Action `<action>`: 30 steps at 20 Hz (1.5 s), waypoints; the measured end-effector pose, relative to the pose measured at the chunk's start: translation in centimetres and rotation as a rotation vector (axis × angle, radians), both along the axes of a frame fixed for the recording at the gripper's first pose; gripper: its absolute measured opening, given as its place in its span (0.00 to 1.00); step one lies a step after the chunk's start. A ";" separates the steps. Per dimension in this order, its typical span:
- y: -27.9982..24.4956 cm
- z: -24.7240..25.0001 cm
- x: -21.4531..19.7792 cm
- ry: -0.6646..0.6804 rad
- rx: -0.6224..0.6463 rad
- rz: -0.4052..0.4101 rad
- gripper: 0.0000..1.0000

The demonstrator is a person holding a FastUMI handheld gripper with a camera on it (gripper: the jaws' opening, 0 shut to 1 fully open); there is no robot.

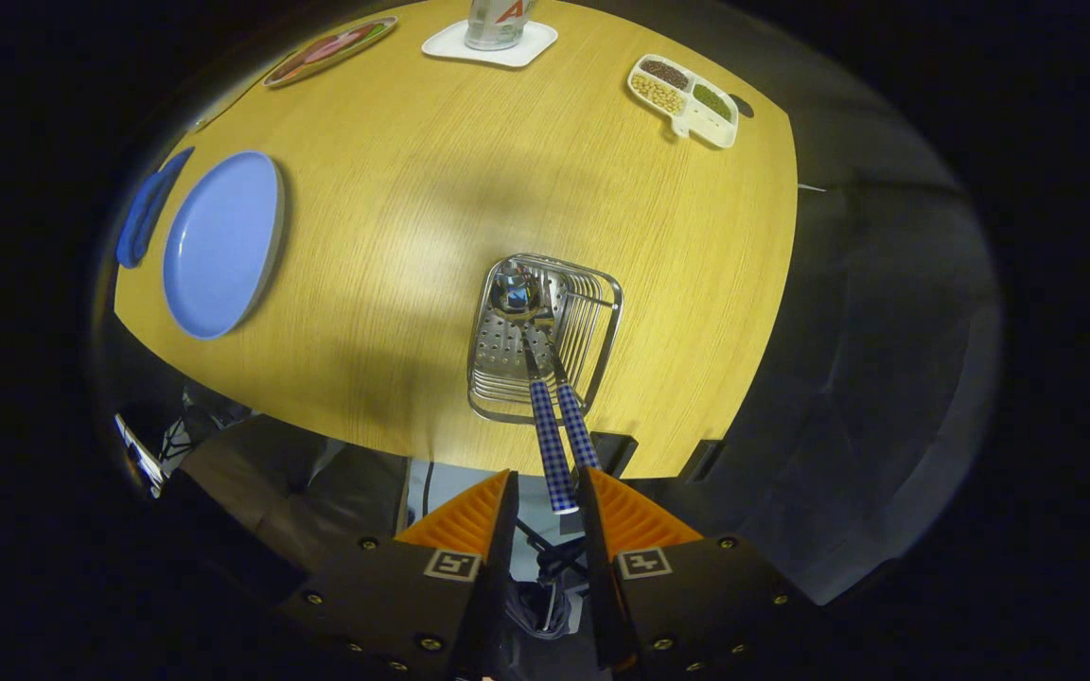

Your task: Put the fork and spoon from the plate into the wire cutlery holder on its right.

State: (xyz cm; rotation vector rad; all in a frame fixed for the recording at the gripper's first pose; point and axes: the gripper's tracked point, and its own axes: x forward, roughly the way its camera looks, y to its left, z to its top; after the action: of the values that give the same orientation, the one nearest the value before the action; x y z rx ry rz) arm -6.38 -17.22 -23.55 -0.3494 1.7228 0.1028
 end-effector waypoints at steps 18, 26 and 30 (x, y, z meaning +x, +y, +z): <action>10.8 5.8 -3.2 -0.429 0.264 -0.122 0.97; 18.3 7.7 2.1 -0.727 0.381 -0.066 0.97; 19.5 10.7 5.2 -0.943 0.346 -0.086 0.97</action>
State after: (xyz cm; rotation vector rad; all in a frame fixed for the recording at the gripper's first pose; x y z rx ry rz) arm -1.18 2.31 -12.88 -0.0361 0.7620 0.1420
